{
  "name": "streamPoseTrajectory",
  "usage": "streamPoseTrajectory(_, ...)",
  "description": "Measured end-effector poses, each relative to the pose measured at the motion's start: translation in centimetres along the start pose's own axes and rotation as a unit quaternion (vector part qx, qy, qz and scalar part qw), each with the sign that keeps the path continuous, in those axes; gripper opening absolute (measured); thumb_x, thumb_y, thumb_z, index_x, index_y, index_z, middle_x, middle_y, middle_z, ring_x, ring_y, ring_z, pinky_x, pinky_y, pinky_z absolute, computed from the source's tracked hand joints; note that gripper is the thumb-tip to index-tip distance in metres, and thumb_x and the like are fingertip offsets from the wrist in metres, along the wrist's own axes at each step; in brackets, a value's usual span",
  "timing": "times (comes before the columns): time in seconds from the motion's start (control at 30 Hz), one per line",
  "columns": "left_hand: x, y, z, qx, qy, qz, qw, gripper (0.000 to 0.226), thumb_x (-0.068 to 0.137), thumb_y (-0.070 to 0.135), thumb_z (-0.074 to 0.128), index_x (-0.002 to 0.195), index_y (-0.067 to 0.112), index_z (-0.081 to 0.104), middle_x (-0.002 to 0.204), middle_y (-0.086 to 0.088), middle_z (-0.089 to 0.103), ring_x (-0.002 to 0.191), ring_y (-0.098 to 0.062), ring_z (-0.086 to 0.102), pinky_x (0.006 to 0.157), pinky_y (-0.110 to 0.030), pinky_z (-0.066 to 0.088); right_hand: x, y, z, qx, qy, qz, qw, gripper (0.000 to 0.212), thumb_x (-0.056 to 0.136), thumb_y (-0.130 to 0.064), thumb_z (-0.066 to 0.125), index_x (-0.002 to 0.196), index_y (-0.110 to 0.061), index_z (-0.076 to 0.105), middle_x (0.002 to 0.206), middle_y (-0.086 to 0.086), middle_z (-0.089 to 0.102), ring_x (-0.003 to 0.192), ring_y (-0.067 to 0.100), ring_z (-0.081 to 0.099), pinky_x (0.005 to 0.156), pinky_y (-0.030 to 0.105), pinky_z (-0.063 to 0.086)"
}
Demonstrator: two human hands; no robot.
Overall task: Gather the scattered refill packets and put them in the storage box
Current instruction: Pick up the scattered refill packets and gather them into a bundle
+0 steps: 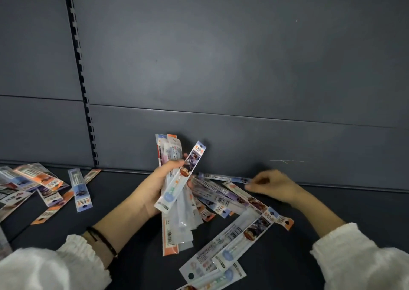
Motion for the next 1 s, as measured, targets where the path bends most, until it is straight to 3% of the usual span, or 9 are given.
streamPoseTrajectory(0.1,-0.1,-0.3,0.5,-0.011,-0.016,-0.009,1.000,0.041,0.066,0.016,0.065,0.106,0.019,0.064,0.074,-0.003,0.071,0.062,-0.016,0.067,0.058,-0.027,0.057,-0.1,-0.4,0.2,-0.050,-0.025,-0.032,0.998,0.030,0.074,-0.041,0.077,0.097,-0.023,0.070,0.097,-0.012,0.060,0.088,0.000,0.053,0.069,0.015,0.041)
streamPoseTrajectory(0.2,-0.2,-0.5,0.8,-0.018,-0.018,-0.009,1.000,0.043,0.066,0.005,0.068,0.107,0.018,0.064,0.075,0.001,0.068,0.066,-0.016,0.067,0.060,-0.030,0.058,-0.2,-1.3,0.6,-0.040,-0.020,-0.051,0.998,0.020,0.077,-0.031,0.077,0.092,-0.020,0.073,0.097,-0.009,0.064,0.086,0.000,0.055,0.071,0.014,0.042)
streamPoseTrajectory(0.33,-0.5,-0.6,1.0,0.030,-0.015,-0.027,0.999,0.032,0.068,0.015,0.068,0.100,0.014,0.065,0.076,-0.007,0.070,0.062,-0.019,0.068,0.057,-0.030,0.058,-0.5,-2.0,0.9,-0.025,-0.013,-0.046,0.999,0.013,0.078,-0.019,0.075,0.089,-0.016,0.070,0.089,-0.002,0.069,0.077,0.008,0.063,0.061,0.017,0.049)
streamPoseTrajectory(0.43,-0.7,-0.8,1.0,0.050,-0.007,-0.049,0.998,0.031,0.068,0.025,0.069,0.094,0.009,0.066,0.080,-0.011,0.072,0.067,-0.023,0.070,0.061,-0.032,0.058,-0.6,-2.9,0.8,0.078,0.033,-0.038,0.996,0.013,0.081,-0.008,0.072,0.089,-0.016,0.065,0.084,0.003,0.070,0.066,0.010,0.063,0.055,0.019,0.046)
streamPoseTrajectory(0.6,-0.6,-0.7,1.0,0.040,0.023,-0.034,0.998,0.043,0.066,0.023,0.072,0.106,0.008,0.063,0.084,-0.010,0.070,0.068,-0.021,0.071,0.058,-0.033,0.058,-1.1,-4.1,0.6,0.334,0.048,-0.076,0.938,0.040,0.086,-0.004,0.066,0.117,-0.027,0.056,0.083,0.008,0.068,0.069,0.016,0.061,0.059,0.027,0.046)
streamPoseTrajectory(0.7,-0.7,-0.6,1.3,0.019,-0.003,-0.026,0.999,0.039,0.069,0.015,0.068,0.108,0.011,0.065,0.087,-0.004,0.073,0.065,-0.013,0.070,0.060,-0.029,0.056,-1.1,-4.6,0.9,0.393,0.034,-0.107,0.912,0.034,0.089,-0.005,0.063,0.117,-0.024,0.063,0.081,0.006,0.065,0.071,0.016,0.061,0.064,0.030,0.049)
streamPoseTrajectory(0.83,-0.6,-0.5,1.4,-0.030,-0.013,-0.020,0.999,0.041,0.068,0.012,0.062,0.109,0.016,0.063,0.092,-0.004,0.076,0.069,-0.012,0.071,0.073,-0.034,0.051,-1.2,-5.3,1.2,0.432,0.047,-0.121,0.893,0.022,0.091,-0.005,0.060,0.104,-0.020,0.071,0.080,0.002,0.068,0.067,0.010,0.065,0.057,0.021,0.049)
streamPoseTrajectory(1.0,-0.6,-0.5,1.4,-0.066,-0.032,-0.028,0.997,0.043,0.070,0.010,0.060,0.113,0.011,0.062,0.087,-0.008,0.074,0.074,-0.019,0.070,0.068,-0.032,0.060,-1.1,-5.3,0.9,0.490,0.049,-0.128,0.861,0.032,0.095,-0.002,0.048,0.114,-0.019,0.068,0.104,0.001,0.073,0.085,0.015,0.070,0.064,0.023,0.053)
Point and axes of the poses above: each hand's wrist, its own x-axis towards the middle knuckle, its own z-axis out of the palm, y = z × x, the point moved 1 cm from there along x, towards the middle knuckle
